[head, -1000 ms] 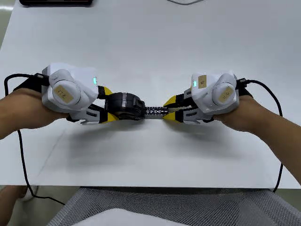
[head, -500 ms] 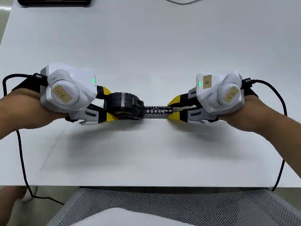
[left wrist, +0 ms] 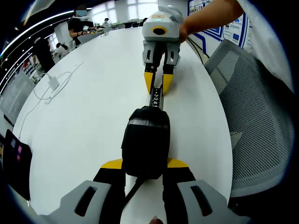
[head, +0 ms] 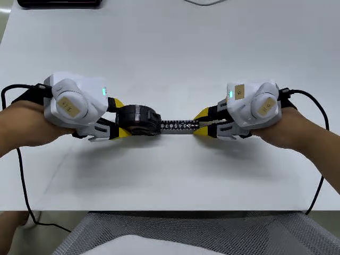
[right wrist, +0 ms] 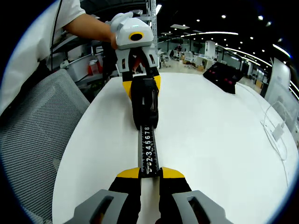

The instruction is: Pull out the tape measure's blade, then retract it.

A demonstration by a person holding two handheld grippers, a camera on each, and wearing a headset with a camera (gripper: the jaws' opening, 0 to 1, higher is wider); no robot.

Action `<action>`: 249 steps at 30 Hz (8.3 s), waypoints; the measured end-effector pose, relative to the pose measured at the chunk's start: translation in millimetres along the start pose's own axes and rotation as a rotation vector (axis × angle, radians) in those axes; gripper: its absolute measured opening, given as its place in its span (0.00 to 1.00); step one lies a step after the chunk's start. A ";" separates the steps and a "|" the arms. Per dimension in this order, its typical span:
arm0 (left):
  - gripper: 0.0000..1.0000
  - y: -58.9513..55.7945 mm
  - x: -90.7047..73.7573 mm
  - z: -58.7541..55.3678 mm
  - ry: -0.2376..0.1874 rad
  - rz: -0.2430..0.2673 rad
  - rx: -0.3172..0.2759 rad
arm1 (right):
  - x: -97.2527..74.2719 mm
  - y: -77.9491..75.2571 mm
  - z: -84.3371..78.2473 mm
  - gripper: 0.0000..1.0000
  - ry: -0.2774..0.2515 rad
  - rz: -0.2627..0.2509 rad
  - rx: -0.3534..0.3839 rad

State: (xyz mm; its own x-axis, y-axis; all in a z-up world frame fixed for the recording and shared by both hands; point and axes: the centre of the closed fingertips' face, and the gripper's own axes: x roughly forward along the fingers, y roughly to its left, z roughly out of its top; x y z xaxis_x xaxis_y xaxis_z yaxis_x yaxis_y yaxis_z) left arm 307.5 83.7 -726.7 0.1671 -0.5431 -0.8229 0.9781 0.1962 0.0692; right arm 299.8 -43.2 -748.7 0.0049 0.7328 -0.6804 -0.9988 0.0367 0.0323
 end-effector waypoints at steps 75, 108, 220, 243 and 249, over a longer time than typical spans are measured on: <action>0.25 0.1 -0.2 -0.4 0.011 0.009 -0.002 | -45.4 -6.3 -42.3 0.10 0.070 -0.029 0.018; 0.25 0.1 -0.2 -1.2 0.017 0.009 -0.001 | -68.2 -6.2 -61.6 0.10 0.106 -0.051 0.042; 0.27 -0.7 0.5 1.6 0.050 0.027 -0.016 | -118.3 -9.6 -110.1 0.12 0.230 -0.057 0.070; 0.35 -4.4 0.5 3.5 0.049 0.025 -0.034 | -123.1 -6.6 -110.2 0.21 0.221 -0.072 0.119; 0.42 -5.0 1.0 4.4 0.053 0.026 -0.044 | -122.5 -6.1 -109.6 0.26 0.221 -0.067 0.133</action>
State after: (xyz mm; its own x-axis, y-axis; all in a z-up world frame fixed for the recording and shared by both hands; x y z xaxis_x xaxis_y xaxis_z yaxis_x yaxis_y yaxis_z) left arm 303.3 78.6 -725.4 0.1848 -0.4939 -0.8496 0.9668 0.2466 0.0669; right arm 299.9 -207.6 -745.8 0.0456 0.5597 -0.8274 -0.9814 0.1797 0.0674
